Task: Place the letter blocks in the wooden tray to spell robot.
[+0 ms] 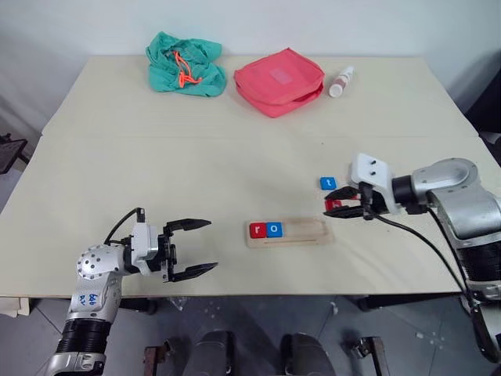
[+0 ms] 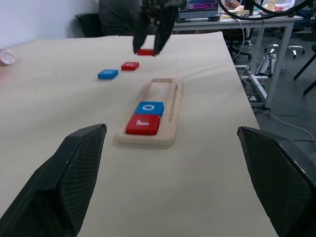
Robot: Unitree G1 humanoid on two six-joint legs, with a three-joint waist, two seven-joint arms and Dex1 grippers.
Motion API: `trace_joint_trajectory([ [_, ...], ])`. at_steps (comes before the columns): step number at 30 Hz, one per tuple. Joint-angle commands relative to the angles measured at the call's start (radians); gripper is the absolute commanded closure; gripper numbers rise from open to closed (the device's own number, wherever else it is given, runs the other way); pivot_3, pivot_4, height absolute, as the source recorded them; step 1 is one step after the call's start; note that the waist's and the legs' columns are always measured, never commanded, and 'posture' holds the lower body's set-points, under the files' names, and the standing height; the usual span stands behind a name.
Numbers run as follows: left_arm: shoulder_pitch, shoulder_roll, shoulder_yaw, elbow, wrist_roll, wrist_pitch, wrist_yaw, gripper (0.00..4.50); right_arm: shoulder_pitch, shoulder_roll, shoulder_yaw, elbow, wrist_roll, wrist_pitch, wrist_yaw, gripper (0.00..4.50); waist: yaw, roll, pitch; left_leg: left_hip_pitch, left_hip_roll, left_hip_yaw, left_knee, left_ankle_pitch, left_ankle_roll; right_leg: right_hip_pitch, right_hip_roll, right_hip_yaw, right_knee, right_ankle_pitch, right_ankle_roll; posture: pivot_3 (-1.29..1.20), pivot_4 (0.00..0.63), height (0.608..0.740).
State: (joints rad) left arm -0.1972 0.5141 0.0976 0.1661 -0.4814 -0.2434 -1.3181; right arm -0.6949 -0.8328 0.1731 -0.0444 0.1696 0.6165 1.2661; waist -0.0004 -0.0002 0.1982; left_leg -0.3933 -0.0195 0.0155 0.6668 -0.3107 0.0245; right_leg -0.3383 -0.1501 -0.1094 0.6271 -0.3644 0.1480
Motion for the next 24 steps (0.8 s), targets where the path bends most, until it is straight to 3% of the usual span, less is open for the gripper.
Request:
trace_joint_trajectory([
  [1, -0.023, 0.005, -0.001, 0.013, -0.003, -0.021, -0.021, 0.00, -0.007, 0.037, 0.010, -0.113, 0.024, 0.095, -0.063, 3.07, 0.001, 0.000, 0.000, 0.000, 0.000, 0.000, 0.000, 0.000, 0.000, 0.000, 0.000, 0.000, 0.000, 0.000, 0.000, 0.00, 0.150, 0.740],
  [9, -0.037, 0.004, 0.000, 0.026, -0.001, -0.033, -0.028, 0.00, 0.013, 0.123, 0.101, -0.153, 0.017, 0.142, -0.145, 3.07, 0.000, 0.000, 0.000, -0.001, -0.001, -0.002, 0.000, 0.000, 0.000, -0.001, 0.000, 0.000, 0.001, 0.000, 0.000, 0.00, 0.150, 0.740],
  [24, 0.008, 0.009, 0.011, -0.018, -0.001, -0.032, 0.008, 0.00, -0.025, 0.150, 0.184, -0.094, -0.002, 0.084, -0.139, 3.07, -0.002, 0.000, 0.000, -0.002, -0.001, -0.002, 0.000, 0.000, 0.000, -0.001, 0.000, -0.001, 0.001, 0.000, 0.000, 0.00, 0.150, 0.740],
])
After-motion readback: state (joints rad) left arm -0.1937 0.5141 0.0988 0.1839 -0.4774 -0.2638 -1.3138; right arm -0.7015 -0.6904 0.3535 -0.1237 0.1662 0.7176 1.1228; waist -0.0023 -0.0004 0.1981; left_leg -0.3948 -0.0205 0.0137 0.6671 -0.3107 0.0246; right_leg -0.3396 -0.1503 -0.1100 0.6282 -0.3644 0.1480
